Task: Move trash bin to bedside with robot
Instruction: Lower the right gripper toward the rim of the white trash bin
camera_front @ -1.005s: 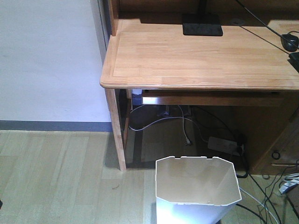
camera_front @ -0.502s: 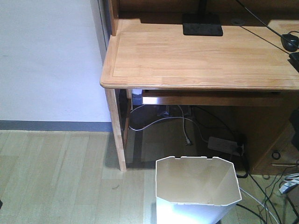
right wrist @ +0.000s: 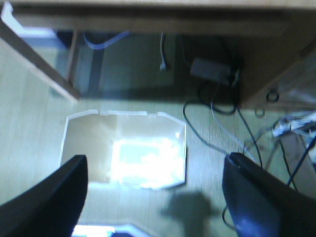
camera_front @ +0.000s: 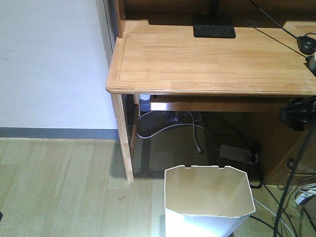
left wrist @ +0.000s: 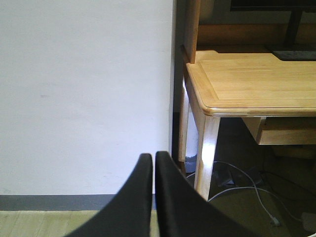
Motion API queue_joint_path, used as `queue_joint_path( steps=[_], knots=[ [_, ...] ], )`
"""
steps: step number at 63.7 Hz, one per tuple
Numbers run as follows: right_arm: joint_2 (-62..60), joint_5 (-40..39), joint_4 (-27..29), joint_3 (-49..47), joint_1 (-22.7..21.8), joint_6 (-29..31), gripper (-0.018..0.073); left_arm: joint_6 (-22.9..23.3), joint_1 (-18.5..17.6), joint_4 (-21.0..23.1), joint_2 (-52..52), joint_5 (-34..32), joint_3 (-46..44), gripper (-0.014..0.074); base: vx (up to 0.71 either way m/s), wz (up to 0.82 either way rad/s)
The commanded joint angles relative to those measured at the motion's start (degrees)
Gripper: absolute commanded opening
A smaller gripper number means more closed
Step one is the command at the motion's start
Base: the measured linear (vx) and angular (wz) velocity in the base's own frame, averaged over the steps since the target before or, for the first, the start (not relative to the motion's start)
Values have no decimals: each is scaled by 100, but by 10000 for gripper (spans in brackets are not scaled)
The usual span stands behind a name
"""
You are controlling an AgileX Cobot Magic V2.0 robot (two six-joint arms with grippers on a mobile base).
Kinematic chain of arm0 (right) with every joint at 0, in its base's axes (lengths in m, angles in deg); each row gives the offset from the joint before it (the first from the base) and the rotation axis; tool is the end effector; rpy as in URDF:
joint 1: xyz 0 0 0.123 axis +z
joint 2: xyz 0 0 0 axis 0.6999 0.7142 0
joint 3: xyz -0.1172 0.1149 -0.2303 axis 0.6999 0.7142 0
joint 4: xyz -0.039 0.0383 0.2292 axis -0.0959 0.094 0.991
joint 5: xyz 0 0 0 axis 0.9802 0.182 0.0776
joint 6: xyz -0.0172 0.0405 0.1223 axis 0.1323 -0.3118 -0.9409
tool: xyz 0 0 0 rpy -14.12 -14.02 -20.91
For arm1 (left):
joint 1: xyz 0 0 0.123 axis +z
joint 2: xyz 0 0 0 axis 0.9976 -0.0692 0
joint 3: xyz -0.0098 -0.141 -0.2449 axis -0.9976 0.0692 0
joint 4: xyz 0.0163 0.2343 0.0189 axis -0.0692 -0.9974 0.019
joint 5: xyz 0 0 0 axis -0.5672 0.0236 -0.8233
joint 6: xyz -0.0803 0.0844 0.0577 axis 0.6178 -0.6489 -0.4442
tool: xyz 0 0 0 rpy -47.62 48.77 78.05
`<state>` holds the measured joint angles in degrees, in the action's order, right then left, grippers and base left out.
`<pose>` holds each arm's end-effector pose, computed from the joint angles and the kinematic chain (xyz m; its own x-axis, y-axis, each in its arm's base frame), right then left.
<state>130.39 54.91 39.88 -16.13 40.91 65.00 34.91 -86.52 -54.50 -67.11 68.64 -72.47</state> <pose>0.2304 -0.0071 0.2424 -0.8500 -0.0178 -0.5265 -0.0262 0.9996 0.0086 0.0791 -0.0012 0.1740 -0.1903 -0.0326 -0.9812 0.0062 0.9994 -0.0344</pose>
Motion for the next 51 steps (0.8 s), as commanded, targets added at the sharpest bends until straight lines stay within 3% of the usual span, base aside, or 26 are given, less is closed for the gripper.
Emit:
queue_joint_path(
  steps=[1, 6, 24, 51],
  knots=[
    [419, -188, 82, -174, -186, 135, 550, 25, -34, 13, 81, -397, 107, -6, 0, 0],
    [823, -328, 228, -170, -481, 200, 550, 25, -34, 13, 81, -397, 107, -6, 0, 0],
    [2449, -813, 1047, -176, -960, 1656, 550, 25, -34, 13, 81, -397, 107, -6, 0, 0],
    [5195, -2970, 1177, -268, -958, 2563, 550, 25, -34, 13, 81, -397, 107, -6, 0, 0]
  ],
)
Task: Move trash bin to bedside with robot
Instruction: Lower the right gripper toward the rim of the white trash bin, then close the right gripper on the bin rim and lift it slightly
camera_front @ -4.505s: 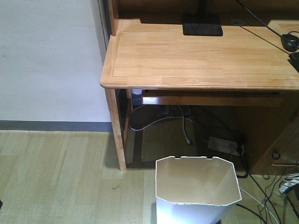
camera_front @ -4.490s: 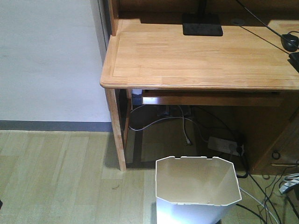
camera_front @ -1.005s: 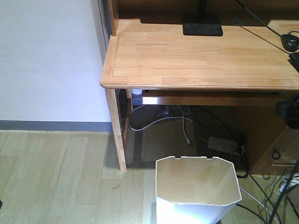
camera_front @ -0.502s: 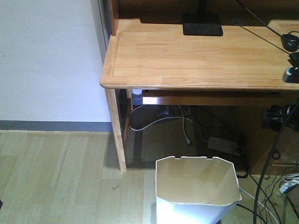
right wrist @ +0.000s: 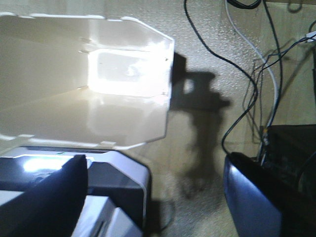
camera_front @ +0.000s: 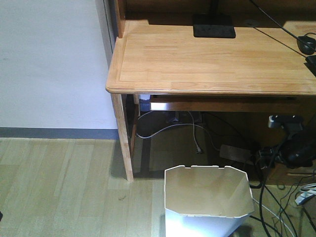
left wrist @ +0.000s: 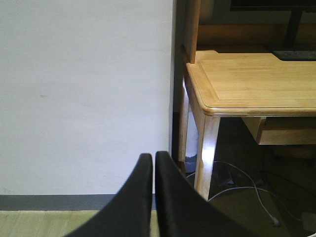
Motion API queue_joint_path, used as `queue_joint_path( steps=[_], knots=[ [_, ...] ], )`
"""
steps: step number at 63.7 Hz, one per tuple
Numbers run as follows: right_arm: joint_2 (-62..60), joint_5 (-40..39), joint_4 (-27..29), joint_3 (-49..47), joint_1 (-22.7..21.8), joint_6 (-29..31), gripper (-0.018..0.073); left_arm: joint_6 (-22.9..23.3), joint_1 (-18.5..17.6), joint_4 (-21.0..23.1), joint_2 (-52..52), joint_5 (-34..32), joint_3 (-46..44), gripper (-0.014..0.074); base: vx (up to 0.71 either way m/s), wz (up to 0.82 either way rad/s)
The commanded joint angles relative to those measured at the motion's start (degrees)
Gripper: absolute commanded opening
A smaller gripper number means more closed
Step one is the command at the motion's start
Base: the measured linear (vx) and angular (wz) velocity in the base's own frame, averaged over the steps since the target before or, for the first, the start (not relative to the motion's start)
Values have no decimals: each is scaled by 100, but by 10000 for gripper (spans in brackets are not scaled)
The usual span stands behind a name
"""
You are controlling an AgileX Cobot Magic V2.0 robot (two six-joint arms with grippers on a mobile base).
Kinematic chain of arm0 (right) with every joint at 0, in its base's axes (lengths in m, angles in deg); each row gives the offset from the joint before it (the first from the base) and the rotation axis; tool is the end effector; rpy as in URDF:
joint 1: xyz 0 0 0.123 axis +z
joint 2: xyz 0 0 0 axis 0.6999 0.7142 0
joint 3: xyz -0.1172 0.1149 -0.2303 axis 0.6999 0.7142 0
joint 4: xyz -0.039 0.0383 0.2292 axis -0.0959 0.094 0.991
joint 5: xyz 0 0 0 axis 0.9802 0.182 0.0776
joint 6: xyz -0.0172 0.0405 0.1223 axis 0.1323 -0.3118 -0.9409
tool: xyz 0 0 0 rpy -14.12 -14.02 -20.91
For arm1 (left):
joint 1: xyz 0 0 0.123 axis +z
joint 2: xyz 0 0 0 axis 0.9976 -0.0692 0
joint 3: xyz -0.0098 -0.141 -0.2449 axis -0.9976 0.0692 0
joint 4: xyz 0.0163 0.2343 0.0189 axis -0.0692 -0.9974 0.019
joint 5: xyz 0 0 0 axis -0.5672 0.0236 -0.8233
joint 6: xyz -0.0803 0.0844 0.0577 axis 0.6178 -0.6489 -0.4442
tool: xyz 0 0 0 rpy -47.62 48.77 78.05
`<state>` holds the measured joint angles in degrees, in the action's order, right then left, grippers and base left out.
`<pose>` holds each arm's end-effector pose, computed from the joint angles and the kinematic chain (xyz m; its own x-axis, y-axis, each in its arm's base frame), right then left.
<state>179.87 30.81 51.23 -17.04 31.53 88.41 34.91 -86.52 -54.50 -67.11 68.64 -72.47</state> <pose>0.2957 -0.0564 0.0225 -0.9872 -0.0495 -0.1519 -0.0567 0.9974 0.0439 0.0791 -0.0012 0.1740 -0.1903 -0.0326 -0.9812 0.0062 0.9994 -0.0344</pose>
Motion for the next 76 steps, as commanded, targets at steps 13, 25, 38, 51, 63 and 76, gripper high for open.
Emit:
queue_joint_path(
  steps=[13, 25, 38, 51, 63, 76],
  knots=[
    [1646, -412, 54, -995, -16, 249, 550, 25, -34, 13, 81, -397, 107, -6, 0, 0],
    [2727, -299, 72, -1805, -16, 296, 550, 25, -34, 13, 81, -397, 107, -6, 0, 0],
    [3624, -230, 270, -2619, -16, 296, 550, 25, -34, 13, 81, -397, 107, -6, 0, 0],
    [4382, 399, 385, -3517, -16, 269, 550, 25, -34, 13, 81, -397, 107, -6, 0, 0],
    [4932, 585, 502, -4216, -16, -5, 550, 25, -34, 13, 81, -397, 107, -6, 0, 0],
    [5419, 1051, 512, -4917, -16, -10, 527, 25, -34, 13, 81, -397, 107, -6, 0, 0]
  ],
)
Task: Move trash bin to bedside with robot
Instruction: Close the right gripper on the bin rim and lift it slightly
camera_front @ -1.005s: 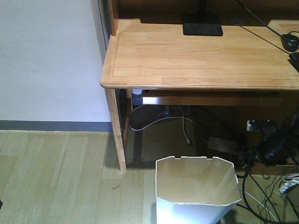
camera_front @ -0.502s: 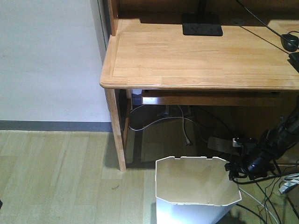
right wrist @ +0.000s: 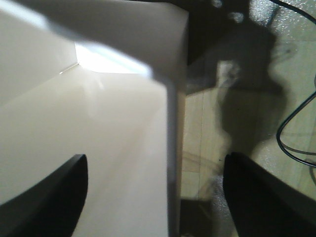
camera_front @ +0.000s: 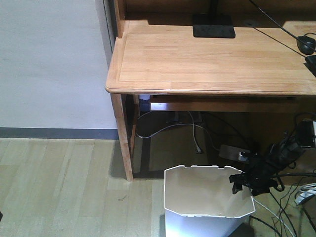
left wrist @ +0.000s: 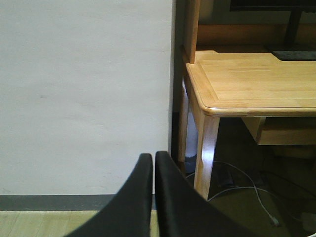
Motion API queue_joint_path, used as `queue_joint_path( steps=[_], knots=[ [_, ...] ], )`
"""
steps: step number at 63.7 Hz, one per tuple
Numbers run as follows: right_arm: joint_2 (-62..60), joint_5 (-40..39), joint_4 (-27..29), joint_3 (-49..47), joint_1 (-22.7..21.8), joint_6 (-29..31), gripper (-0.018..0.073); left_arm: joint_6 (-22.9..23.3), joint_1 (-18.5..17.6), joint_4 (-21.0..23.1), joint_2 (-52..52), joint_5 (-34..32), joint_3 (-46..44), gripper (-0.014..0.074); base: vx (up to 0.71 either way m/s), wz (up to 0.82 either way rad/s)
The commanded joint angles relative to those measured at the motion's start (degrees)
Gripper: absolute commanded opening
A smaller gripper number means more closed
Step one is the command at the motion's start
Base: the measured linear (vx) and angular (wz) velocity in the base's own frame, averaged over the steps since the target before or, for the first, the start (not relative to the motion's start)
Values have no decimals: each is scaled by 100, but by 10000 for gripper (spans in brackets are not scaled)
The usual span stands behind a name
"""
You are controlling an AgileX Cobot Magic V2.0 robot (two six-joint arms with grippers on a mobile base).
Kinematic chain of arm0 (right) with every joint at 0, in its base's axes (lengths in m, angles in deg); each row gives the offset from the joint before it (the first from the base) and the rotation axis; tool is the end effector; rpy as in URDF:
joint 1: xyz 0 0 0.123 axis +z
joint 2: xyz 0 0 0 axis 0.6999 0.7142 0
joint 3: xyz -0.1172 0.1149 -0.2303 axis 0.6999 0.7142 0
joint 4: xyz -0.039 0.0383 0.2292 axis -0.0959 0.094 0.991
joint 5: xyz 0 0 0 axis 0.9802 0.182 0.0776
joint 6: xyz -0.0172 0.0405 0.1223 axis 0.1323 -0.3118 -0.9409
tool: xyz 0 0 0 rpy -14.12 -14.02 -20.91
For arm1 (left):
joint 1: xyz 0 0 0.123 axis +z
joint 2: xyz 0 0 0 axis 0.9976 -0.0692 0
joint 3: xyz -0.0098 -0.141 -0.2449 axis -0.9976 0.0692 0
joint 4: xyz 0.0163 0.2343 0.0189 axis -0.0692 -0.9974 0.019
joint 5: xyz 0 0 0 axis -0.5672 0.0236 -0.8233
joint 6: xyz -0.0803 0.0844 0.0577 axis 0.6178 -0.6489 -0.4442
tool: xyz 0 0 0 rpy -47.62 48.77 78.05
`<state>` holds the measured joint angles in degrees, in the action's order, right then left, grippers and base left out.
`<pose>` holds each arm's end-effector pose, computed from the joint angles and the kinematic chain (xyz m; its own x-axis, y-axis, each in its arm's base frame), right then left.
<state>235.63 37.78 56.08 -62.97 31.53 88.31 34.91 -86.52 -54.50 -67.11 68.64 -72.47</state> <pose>0.3433 -0.0586 -0.2300 -0.9936 0.0213 0.1112 0.0405 0.9840 0.1733 0.0791 -0.0012 0.1740 -0.1903 -0.0326 -0.9812 0.0062 0.9994 -0.0344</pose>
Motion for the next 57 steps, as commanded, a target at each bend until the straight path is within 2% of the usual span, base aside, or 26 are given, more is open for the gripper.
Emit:
queue_joint_path(
  steps=[1, 6, 10, 17, 19, 24, 29, 36, 47, 57],
  knots=[
    [-126, 398, 28, -376, -16, 0, 521, 25, -34, 13, 81, -397, 107, -6, 0, 0],
    [29, 630, 28, -612, -16, 0, 465, 25, -34, 13, 81, -397, 107, -6, 0, 0],
    [141, 836, 28, -765, -16, 0, 387, 25, -34, 13, 81, -397, 107, -6, 0, 0],
    [278, 1127, 33, -958, -16, 0, 189, 25, -34, 13, 81, -397, 107, -6, 0, 0],
    [285, 1133, 52, -958, -16, 0, 109, 25, -34, 13, 81, -397, 107, -6, 0, 0],
    [247, 1133, 105, -958, -16, 45, -16, 25, -34, 13, 81, -397, 107, -6, 0, 0],
    [159, 1149, 283, -909, -23, 197, -13, 25, -34, 13, 81, -397, 107, -6, 0, -1],
    [-90, 1150, 647, -681, -23, 795, -8, 25, -34, 13, 81, -397, 107, -6, 0, 0],
    [-680, 877, 1572, 15, -55, 1739, -6, 25, -34, 13, 81, -397, 107, -6, 0, 0],
    [-1306, 980, 2340, 689, -156, 2599, -6, 25, -34, 13, 81, -397, 107, -6, 0, 0]
  ],
)
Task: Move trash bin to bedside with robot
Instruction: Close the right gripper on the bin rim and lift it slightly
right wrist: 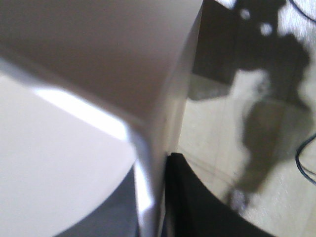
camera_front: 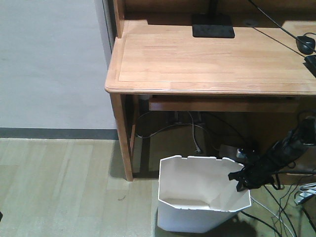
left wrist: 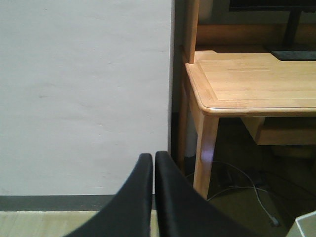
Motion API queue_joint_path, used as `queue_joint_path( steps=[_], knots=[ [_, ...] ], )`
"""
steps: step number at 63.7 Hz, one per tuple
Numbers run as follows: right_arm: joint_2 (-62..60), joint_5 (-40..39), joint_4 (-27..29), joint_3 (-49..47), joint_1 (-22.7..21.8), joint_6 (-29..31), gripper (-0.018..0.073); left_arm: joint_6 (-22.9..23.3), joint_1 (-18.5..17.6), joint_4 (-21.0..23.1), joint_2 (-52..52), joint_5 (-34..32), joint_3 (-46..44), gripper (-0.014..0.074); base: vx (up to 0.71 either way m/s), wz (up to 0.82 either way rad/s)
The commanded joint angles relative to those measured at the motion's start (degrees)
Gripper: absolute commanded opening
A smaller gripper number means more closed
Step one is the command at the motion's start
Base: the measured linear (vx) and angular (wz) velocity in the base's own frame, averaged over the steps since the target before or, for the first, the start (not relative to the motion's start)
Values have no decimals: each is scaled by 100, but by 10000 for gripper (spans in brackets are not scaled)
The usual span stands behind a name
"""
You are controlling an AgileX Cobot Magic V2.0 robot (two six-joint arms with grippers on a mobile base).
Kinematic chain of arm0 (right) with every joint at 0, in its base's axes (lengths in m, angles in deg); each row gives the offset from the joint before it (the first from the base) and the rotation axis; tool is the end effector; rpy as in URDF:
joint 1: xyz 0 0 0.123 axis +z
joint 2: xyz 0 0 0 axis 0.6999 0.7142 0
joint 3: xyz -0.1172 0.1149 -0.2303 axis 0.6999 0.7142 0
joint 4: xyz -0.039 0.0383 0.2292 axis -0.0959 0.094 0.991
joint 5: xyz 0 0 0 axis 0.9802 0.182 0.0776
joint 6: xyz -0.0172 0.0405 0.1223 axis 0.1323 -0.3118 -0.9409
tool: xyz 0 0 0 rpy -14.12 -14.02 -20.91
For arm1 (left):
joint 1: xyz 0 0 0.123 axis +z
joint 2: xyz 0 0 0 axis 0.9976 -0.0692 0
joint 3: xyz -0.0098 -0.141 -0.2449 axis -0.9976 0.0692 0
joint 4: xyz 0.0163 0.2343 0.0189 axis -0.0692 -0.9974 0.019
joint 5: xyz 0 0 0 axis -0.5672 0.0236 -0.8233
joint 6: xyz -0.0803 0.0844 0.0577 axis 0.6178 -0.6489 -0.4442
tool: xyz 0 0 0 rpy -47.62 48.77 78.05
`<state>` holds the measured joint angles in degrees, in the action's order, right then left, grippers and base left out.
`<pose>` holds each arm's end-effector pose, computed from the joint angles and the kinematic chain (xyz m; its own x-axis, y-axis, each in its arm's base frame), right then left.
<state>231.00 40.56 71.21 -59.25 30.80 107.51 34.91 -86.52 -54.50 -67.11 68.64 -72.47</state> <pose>0.3525 -0.0490 -0.2028 -0.9980 -0.0515 0.0356 -0.0389 0.9553 0.2930 0.0791 -0.0012 0.1740 -0.1903 -0.0326 -0.9812 0.0062 0.9994 -0.0344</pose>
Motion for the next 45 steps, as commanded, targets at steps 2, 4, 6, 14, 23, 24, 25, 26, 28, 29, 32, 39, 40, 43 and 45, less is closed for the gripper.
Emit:
queue_joint_path(
  steps=[2, 4, 6, 14, 23, 24, 25, 26, 28, 29, 32, 39, 40, 43, 45],
  knots=[
    [-941, 751, 885, 424, -110, 817, -6, 25, -34, 13, 81, -397, 107, -6, 0, 0],
    [-1072, 809, 968, 563, -104, 1031, -6, 25, -34, 13, 81, -397, 107, -6, 0, 0],
    [-1206, 843, 1019, 698, -104, 1140, -6, 25, -34, 13, 81, -397, 107, -6, 0, 0],
    [-1762, 980, 1228, 1242, -116, 1619, -6, 25, -34, 13, 81, -397, 107, -6, 0, 0],
    [-2400, 1136, 1314, 1832, -116, 1920, -5, 25, -34, 13, 81, -397, 107, -6, 0, 0],
    [-2503, 1147, 1326, 1899, -116, 1935, -5, 25, -34, 13, 81, -397, 107, -6, 0, 0],
    [-2573, 1160, 1341, 2000, -116, 1947, -5, 25, -34, 13, 81, -397, 107, -6, 0, 0],
    [-2607, 1176, 1351, 2035, -108, 1948, -5, 25, -34, 13, 81, -397, 107, -6, 0, 0],
    [-2743, 1194, 1408, 2167, -102, 2005, -5, 25, -34, 13, 81, -397, 107, -6, 0, 0],
    [-2840, 1200, 1445, 2266, -102, 2028, -5, 25, -34, 13, 81, -397, 107, -6, 0, 0],
    [-2979, 1215, 1561, 2419, -102, 2063, -5, 25, -34, 13, 81, -397, 107, -6, 0, 0],
    [-3257, 1259, 1685, 2670, -102, 2043, -5, 25, -34, 13, 81, -397, 107, -6, 0, 0],
    [-3282, 1275, 1692, 2684, -102, 2043, -5, 25, -34, 13, 81, -397, 107, -6, 0, 0],
    [-3330, 1386, 1677, 2700, -102, 1989, -5, 25, -34, 13, 81, -397, 107, -6, 0, 0],
    [-3352, 1515, 1677, 2700, -102, 1964, -5, 25, -34, 13, 81, -397, 107, -6, 0, 0]
  ],
)
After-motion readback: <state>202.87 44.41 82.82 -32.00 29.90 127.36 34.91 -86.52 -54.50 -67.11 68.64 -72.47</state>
